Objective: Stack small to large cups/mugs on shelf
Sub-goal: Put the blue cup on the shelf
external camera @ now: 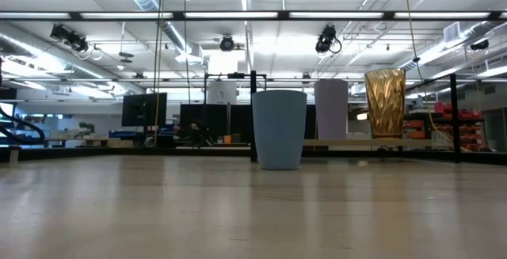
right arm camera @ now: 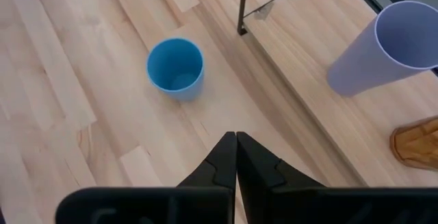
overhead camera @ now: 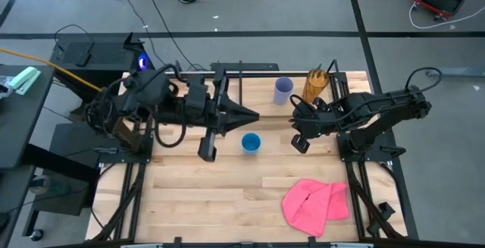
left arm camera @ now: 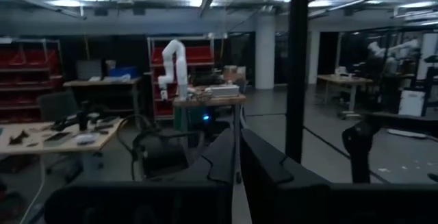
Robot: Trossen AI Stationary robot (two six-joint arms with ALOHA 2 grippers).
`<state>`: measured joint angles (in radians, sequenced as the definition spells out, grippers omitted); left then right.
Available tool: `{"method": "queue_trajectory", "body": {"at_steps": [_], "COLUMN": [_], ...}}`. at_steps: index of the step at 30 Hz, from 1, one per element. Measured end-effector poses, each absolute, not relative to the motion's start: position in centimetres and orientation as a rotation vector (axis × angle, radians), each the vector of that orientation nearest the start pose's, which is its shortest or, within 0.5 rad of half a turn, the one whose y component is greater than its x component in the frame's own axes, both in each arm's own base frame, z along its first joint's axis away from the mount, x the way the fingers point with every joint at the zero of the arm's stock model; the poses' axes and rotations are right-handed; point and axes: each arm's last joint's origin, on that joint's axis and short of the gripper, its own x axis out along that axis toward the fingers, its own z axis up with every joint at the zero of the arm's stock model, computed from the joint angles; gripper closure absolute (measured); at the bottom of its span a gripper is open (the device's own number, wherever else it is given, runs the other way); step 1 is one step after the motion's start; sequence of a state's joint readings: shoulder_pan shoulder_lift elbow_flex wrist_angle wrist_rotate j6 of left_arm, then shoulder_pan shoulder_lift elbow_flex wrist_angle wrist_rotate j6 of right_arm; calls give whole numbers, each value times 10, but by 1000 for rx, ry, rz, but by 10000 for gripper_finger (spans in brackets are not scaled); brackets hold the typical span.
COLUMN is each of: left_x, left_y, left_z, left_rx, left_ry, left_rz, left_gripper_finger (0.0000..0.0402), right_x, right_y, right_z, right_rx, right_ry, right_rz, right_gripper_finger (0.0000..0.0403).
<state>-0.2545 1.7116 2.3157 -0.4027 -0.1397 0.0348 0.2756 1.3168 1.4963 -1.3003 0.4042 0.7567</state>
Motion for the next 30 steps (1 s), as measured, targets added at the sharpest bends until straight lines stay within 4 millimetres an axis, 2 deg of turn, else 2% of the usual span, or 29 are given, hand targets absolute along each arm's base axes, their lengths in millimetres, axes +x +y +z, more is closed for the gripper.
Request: {"method": "queue_trajectory", "body": {"at_steps": [4, 7, 10, 13, 15, 20, 23, 26, 30], "left_x": [306, 309, 316, 324, 326, 319, 325, 328, 303], "left_y": [-76, -74, -73, -80, -83, -94, -99, -100, -91], "left_z": [573, 561, 547, 542, 548, 574, 571, 567, 576], "left_rx": [-3, 5, -72, -57, -64, -11, 16, 47, 78], "left_ry": [-180, -60, 58, 54, -28, -283, -304, -274, -216], "left_rz": [-115, -101, -78, 2, 18, -70, -150, -153, -37], "left_gripper_finger": [369, 376, 387, 394, 394, 377, 370, 369, 380], "right_x": [219, 219, 219, 218, 219, 218, 219, 218, 218], "right_y": [50, 50, 51, 51, 51, 51, 51, 51, 51], "right_z": [378, 378, 378, 378, 378, 378, 378, 377, 377], "right_rx": [313, 313, 314, 314, 315, 314, 315, 316, 311], "right_ry": [935, 935, 935, 936, 935, 935, 936, 944, 953], "right_rz": [-495, -494, -492, -491, -491, -491, -491, -484, -483], "right_gripper_finger": [385, 385, 385, 385, 385, 385, 385, 385, 385]}}
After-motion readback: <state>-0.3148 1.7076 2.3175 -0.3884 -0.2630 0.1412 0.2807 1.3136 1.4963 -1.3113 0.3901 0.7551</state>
